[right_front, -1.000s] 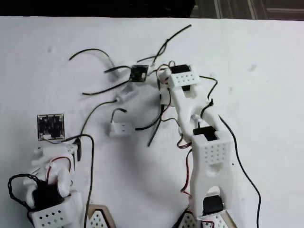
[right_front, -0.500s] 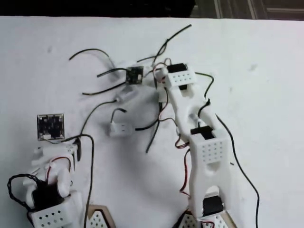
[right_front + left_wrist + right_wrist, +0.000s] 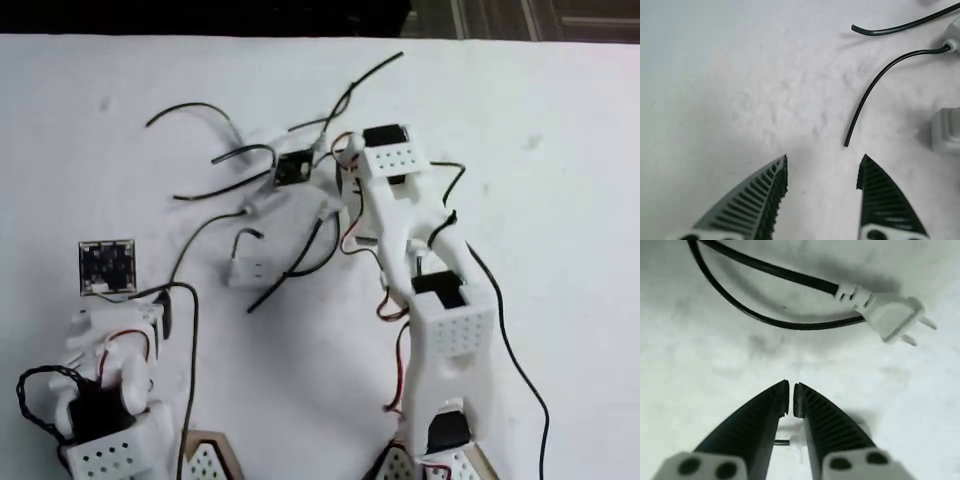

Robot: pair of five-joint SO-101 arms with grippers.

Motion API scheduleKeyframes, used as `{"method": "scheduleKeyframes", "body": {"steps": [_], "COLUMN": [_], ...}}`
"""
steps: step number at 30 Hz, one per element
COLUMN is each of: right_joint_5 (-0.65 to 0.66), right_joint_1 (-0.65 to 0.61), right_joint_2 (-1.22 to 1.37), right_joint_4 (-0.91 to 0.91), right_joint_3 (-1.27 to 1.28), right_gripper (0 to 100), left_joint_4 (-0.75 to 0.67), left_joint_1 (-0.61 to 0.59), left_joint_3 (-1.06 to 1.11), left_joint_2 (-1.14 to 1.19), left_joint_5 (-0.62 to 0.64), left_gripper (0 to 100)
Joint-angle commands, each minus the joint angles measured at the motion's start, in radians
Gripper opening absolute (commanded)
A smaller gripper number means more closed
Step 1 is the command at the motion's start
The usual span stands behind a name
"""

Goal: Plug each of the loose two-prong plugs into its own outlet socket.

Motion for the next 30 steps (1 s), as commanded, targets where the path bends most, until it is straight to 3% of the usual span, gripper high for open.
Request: {"method": "scheduleKeyframes", "body": {"steps": [1, 7, 9, 19, 30], "right_joint_5": [-0.032, -0.040, -0.040, -0.032, -0.031], "right_joint_1": [-0.018, -0.070, -0.097, -0.163, -0.159], "right_joint_2": [-0.111, -0.122, -0.116, 0.038, 0.101], "right_joint_4": [0.024, -0.045, -0.062, -0.243, -0.277], "right_joint_3": [-0.011, -0.008, 0.008, 0.040, 0.043], "right_gripper": [2.5, 22.4, 24.8, 23.9, 4.9], "left_joint_4": [-0.021, -0.021, -0.021, -0.020, -0.018], "left_joint_1": [-0.001, -0.001, -0.001, -0.001, -0.001], "left_joint_3": [-0.005, -0.005, -0.005, -0.005, -0.005], "left_joint_2": [-0.008, -0.008, -0.008, -0.008, -0.008], "left_joint_5": [-0.009, -0.009, -0.009, -0.009, -0.009], "left_gripper": [23, 23, 23, 23, 23]}}
